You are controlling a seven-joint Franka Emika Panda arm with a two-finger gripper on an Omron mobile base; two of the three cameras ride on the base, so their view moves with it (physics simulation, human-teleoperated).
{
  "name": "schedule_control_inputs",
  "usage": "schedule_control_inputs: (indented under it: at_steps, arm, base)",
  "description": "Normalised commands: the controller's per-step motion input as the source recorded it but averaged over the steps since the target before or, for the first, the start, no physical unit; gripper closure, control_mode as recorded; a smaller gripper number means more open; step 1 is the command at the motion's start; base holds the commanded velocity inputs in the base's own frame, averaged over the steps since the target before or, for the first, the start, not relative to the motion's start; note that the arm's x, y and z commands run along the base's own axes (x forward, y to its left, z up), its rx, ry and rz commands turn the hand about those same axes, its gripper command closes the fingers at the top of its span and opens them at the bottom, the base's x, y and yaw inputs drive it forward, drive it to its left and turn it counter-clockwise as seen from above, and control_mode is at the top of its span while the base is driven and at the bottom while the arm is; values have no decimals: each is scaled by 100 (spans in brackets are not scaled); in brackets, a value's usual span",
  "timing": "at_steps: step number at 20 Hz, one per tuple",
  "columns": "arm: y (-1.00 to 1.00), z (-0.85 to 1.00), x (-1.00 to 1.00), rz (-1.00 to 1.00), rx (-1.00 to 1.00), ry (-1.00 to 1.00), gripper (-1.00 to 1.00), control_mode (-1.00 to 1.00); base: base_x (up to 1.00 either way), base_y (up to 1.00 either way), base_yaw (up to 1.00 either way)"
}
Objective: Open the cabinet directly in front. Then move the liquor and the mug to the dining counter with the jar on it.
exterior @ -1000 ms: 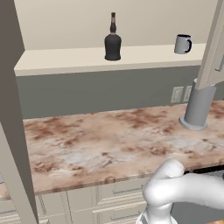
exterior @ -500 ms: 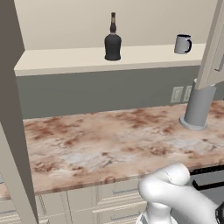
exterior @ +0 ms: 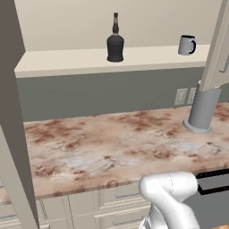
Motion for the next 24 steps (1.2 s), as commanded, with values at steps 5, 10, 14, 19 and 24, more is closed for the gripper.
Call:
schedule_control_inputs:
  at_steps: [5,10,14,19,24]
  arm:
    - [100,58,0,-42,-11,-23,-100,-100]
    - [87,19,26,-31,-11,-15,-100,-100]
    - [27,0,67,-16,-2,0,-100,-100]
    - [4,0,93,-6,0,9,-100,-100]
    - [0,0,87,0,0,15,-100,-100]
  base:
    - [0,0,0]
    - [0,0,0]
    - [0,0,0]
    - [0,0,0]
    - [0,0,0]
